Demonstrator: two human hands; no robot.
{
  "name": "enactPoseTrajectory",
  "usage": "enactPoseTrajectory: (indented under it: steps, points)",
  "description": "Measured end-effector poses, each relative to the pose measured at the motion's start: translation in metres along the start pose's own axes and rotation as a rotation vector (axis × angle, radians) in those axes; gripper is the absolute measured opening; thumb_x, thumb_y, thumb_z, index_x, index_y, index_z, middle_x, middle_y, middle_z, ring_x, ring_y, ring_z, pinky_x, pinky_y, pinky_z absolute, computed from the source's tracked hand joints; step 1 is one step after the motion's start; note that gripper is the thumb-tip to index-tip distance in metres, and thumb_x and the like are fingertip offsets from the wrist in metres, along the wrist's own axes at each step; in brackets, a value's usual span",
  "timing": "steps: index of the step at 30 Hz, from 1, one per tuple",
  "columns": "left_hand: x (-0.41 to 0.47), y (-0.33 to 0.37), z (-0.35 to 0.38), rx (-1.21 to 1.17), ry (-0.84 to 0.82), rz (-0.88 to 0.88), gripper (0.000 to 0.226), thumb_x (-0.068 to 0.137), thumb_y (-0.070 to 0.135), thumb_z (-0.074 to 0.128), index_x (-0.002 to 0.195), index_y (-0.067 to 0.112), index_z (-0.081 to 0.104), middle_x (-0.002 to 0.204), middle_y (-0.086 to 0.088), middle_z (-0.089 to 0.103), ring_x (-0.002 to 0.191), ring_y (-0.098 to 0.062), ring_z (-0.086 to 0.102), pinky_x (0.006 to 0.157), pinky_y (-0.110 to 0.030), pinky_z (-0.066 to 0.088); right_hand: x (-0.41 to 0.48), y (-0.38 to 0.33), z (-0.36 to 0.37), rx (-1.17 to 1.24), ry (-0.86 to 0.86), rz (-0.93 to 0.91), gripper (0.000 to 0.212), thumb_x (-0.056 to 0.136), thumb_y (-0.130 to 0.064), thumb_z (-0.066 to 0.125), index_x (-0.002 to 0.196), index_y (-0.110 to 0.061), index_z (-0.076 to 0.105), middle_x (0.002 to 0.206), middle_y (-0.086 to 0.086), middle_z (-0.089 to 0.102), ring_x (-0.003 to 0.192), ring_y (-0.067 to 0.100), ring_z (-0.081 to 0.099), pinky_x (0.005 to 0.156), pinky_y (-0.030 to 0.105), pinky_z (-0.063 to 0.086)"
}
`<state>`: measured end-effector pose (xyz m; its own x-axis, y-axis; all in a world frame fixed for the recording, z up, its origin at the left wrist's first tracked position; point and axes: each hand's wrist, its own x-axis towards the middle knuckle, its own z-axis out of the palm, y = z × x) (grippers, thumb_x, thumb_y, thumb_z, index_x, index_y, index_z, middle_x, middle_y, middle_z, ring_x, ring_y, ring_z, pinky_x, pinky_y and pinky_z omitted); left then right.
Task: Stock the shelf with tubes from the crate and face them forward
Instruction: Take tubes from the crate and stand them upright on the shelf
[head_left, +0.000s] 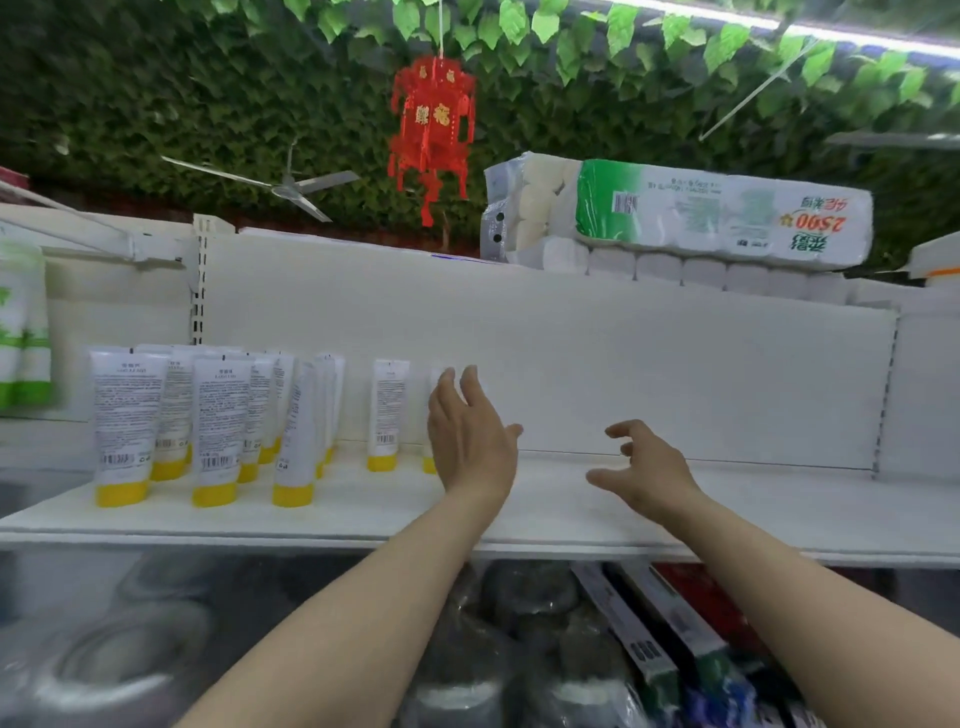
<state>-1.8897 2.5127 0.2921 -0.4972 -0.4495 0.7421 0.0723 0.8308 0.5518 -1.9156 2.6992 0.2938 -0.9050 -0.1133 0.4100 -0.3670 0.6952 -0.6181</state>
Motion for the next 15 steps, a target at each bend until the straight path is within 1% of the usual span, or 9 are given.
enactPoseTrajectory:
  steps: [4, 6, 8, 9, 12, 14, 15]
  points:
    - [-0.048, 0.078, 0.013, -0.137, -0.182, 0.005, 0.077, 0.086, 0.029, 0.072, 0.147, 0.018, 0.026, 0.154, -0.007, 0.019, 0.140, -0.025, 0.022, 0.110, -0.036, 0.031, -0.030, 0.046, -0.076, -0.084, 0.051, 0.021, 0.063, 0.082, -0.031, 0.076, 0.136, -0.024, 0.044, 0.137, 0.010, 0.051, 0.115, 0.025, 0.054, 0.093, 0.036, 0.046]
    - [-0.081, 0.122, 0.023, -0.239, -0.258, -0.008, 0.076, 0.086, 0.027, 0.073, 0.146, 0.021, 0.027, 0.152, -0.005, 0.021, 0.137, -0.023, 0.025, 0.105, -0.035, 0.036, -0.048, 0.073, -0.116, -0.127, 0.078, 0.026, 0.062, 0.082, -0.031, 0.076, 0.135, -0.024, 0.045, 0.136, 0.010, 0.053, 0.110, 0.025, 0.056, 0.086, 0.034, 0.044]
    - [-0.118, 0.166, 0.034, -0.324, -0.329, -0.025, 0.073, 0.086, 0.025, 0.073, 0.144, 0.023, 0.029, 0.148, -0.004, 0.023, 0.135, -0.022, 0.027, 0.100, -0.034, 0.038, -0.069, 0.105, -0.158, -0.196, 0.103, 0.026, 0.061, 0.081, -0.029, 0.076, 0.134, -0.024, 0.046, 0.131, 0.010, 0.055, 0.098, 0.025, 0.057, 0.078, 0.032, 0.043]
    - [-0.138, 0.187, 0.041, -0.354, -0.364, -0.032, 0.072, 0.085, 0.024, 0.073, 0.144, 0.024, 0.031, 0.147, -0.004, 0.025, 0.133, -0.022, 0.028, 0.099, -0.032, 0.038, -0.081, 0.123, -0.179, -0.241, 0.112, 0.028, 0.060, 0.080, -0.029, 0.076, 0.133, -0.025, 0.047, 0.128, 0.010, 0.057, 0.097, 0.025, 0.056, 0.077, 0.033, 0.044]
    - [-0.202, 0.250, 0.064, -0.403, -0.446, -0.036, 0.068, 0.082, 0.023, 0.076, 0.139, 0.025, 0.038, 0.141, -0.006, 0.031, 0.129, -0.024, 0.034, 0.099, -0.031, 0.038, -0.118, 0.184, -0.237, -0.384, 0.126, 0.032, 0.062, 0.075, -0.032, 0.078, 0.130, -0.029, 0.050, 0.122, 0.009, 0.059, 0.109, 0.027, 0.056, 0.082, 0.036, 0.048]
    - [-0.245, 0.290, 0.081, -0.425, -0.511, -0.030, 0.064, 0.081, 0.023, 0.077, 0.135, 0.024, 0.043, 0.137, -0.008, 0.034, 0.126, -0.027, 0.039, 0.098, -0.031, 0.039, -0.144, 0.230, -0.276, -0.466, 0.130, 0.057, 0.064, 0.072, -0.034, 0.080, 0.128, -0.030, 0.051, 0.123, 0.007, 0.059, 0.112, 0.027, 0.056, 0.089, 0.038, 0.049]
    - [-0.267, 0.310, 0.090, -0.429, -0.551, -0.020, 0.062, 0.081, 0.023, 0.077, 0.133, 0.023, 0.044, 0.136, -0.009, 0.035, 0.124, -0.028, 0.040, 0.098, -0.031, 0.038, -0.158, 0.251, -0.295, -0.489, 0.127, 0.082, 0.064, 0.072, -0.033, 0.080, 0.128, -0.030, 0.051, 0.123, 0.007, 0.059, 0.112, 0.027, 0.056, 0.089, 0.037, 0.049]
